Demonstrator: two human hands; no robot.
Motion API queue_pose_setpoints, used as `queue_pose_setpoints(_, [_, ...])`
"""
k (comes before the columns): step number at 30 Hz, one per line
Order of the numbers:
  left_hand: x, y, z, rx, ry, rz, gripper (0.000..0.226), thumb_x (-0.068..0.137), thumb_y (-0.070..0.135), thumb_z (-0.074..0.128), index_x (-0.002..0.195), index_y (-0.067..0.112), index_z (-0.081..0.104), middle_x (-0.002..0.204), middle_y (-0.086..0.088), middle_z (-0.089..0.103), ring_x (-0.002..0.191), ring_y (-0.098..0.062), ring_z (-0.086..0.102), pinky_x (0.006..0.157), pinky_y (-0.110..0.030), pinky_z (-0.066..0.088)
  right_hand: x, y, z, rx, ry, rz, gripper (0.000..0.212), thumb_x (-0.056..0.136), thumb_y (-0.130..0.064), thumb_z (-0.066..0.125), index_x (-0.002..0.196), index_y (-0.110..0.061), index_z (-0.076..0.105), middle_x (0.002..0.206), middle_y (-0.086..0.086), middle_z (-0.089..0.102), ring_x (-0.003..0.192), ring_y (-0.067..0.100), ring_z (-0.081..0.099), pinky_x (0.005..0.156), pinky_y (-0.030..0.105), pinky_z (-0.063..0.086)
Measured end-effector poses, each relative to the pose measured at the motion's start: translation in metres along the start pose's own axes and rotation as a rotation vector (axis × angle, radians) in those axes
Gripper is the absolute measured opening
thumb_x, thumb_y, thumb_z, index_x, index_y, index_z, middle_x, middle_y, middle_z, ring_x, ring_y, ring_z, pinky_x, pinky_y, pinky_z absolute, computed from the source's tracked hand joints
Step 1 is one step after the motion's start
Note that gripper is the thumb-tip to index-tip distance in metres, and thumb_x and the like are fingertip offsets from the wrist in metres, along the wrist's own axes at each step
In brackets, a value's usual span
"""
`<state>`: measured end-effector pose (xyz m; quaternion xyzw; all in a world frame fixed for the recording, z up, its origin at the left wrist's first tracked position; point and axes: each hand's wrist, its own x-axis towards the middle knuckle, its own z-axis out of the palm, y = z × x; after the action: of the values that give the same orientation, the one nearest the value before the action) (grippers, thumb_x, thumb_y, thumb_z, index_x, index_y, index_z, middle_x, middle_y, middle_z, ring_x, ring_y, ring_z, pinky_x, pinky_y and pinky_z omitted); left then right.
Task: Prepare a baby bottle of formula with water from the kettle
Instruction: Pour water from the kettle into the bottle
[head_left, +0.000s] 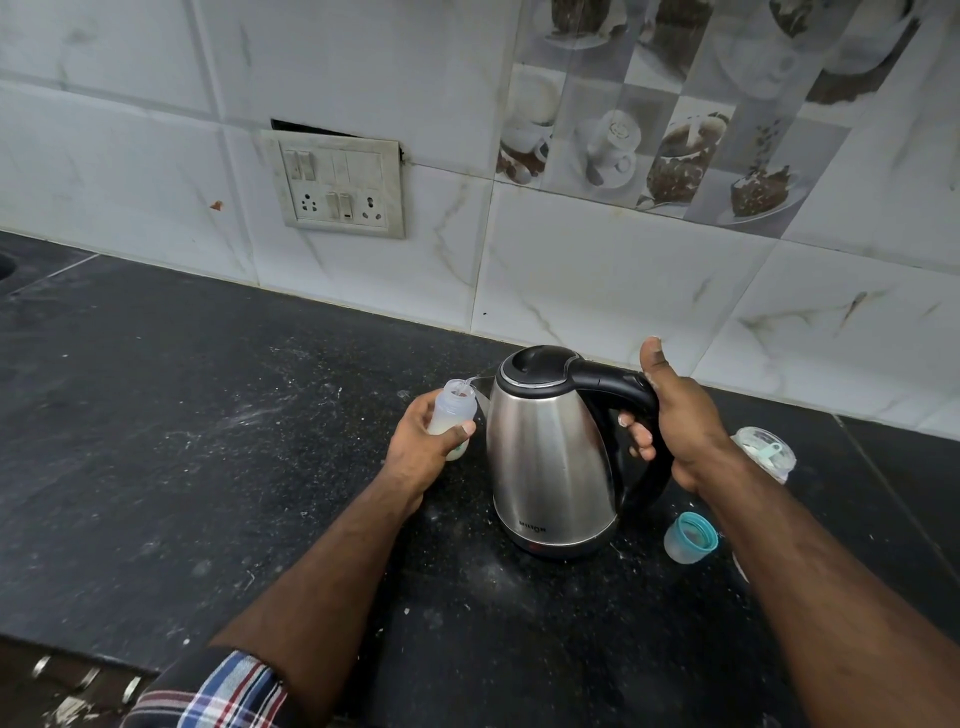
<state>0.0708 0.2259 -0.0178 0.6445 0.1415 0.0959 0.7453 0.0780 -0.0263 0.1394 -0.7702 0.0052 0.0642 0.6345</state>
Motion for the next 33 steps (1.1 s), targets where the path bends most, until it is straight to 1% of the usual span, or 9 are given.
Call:
queue_pose_setpoints(5, [-0.0005,0.0015,-0.0002,0.001,0.005,0.0,0.052,0.085,0.009,0.082,0.13,0.025,0.061,0.123,0.001,0.072,0.116,-0.017,0.067,0.102,-0.042,0.055,0.0018,-0.0013,0.0018,-0.005,-0.005,-0.004,0.067,0.095,-0.071,0.042,0.081,-0.01,0.065,0.054,0.007,0.056,0.039,0.017,0.037,0.047,0.029,0.031])
queue_pose_setpoints(9, [-0.0008,0.0016,-0.0007,-0.003,0.011,-0.002,0.05,0.085,0.009,0.082,0.127,0.028,0.061,0.122,0.002,0.072,0.116,-0.017,0.067,0.1,-0.039,0.056,0.0034,-0.0015,0.0025,-0.019,-0.005,-0.005,0.069,0.094,-0.073,0.042,0.08,-0.01,0.066,0.055,0.008,0.056,0.039,0.017,0.037,0.046,0.028,0.032])
queue_pose_setpoints(13, [-0.0002,0.0023,-0.0015,0.001,0.012,-0.006,0.051,0.085,0.011,0.082,0.128,0.028,0.061,0.122,0.003,0.073,0.116,-0.016,0.067,0.101,-0.041,0.056,0.0045,-0.0027,0.0038,-0.026,-0.012,-0.007,0.07,0.093,-0.074,0.041,0.078,-0.01,0.065,0.054,0.008,0.056,0.039,0.017,0.037,0.046,0.028,0.032])
queue_pose_setpoints(18, [-0.0014,0.0044,-0.0017,0.001,0.016,-0.009,0.052,0.086,0.009,0.081,0.131,0.025,0.061,0.122,0.003,0.072,0.115,-0.015,0.067,0.101,-0.04,0.056,0.0048,-0.0039,0.0053,-0.02,-0.022,-0.013,0.073,0.079,-0.08,0.043,0.077,-0.01,0.064,0.053,0.007,0.056,0.039,0.017,0.037,0.047,0.028,0.032])
queue_pose_setpoints(22, [-0.0035,0.0073,-0.0019,-0.002,0.012,-0.007,0.052,0.087,0.008,0.08,0.133,0.024,0.06,0.122,0.003,0.071,0.115,-0.014,0.066,0.095,-0.034,0.056,0.0064,-0.0039,0.0056,-0.026,-0.025,-0.016,0.074,0.078,-0.081,0.043,0.078,-0.01,0.065,0.054,0.008,0.056,0.039,0.017,0.037,0.047,0.028,0.032])
queue_pose_setpoints(25, [-0.0037,0.0078,-0.0018,-0.007,0.013,-0.007,0.05,0.088,0.008,0.079,0.129,0.027,0.06,0.122,0.004,0.071,0.114,-0.012,0.066,0.091,-0.029,0.054,0.0069,-0.0041,0.0055,-0.033,-0.026,-0.014,0.075,0.078,-0.081,0.043,0.078,-0.009,0.065,0.054,0.008,0.056,0.039,0.017,0.037,0.047,0.029,0.032])
queue_pose_setpoints(28, [-0.0021,0.0067,-0.0021,-0.008,0.014,-0.006,0.049,0.087,0.009,0.08,0.127,0.03,0.06,0.122,0.004,0.071,0.115,-0.013,0.066,0.095,-0.032,0.055,0.0068,-0.0048,0.0061,-0.037,-0.026,-0.02,0.075,0.079,-0.081,0.043,0.076,-0.009,0.064,0.054,0.008,0.056,0.039,0.018,0.037,0.047,0.028,0.032])
queue_pose_setpoints(33, [-0.0026,0.0068,-0.0029,-0.009,0.009,-0.006,0.052,0.087,0.008,0.08,0.132,0.025,0.06,0.123,0.003,0.071,0.116,-0.014,0.066,0.097,-0.034,0.055,0.0068,-0.0053,0.0062,-0.041,-0.026,-0.017,0.075,0.079,-0.081,0.043,0.074,-0.009,0.064,0.054,0.008,0.056,0.04,0.018,0.037,0.047,0.029,0.033])
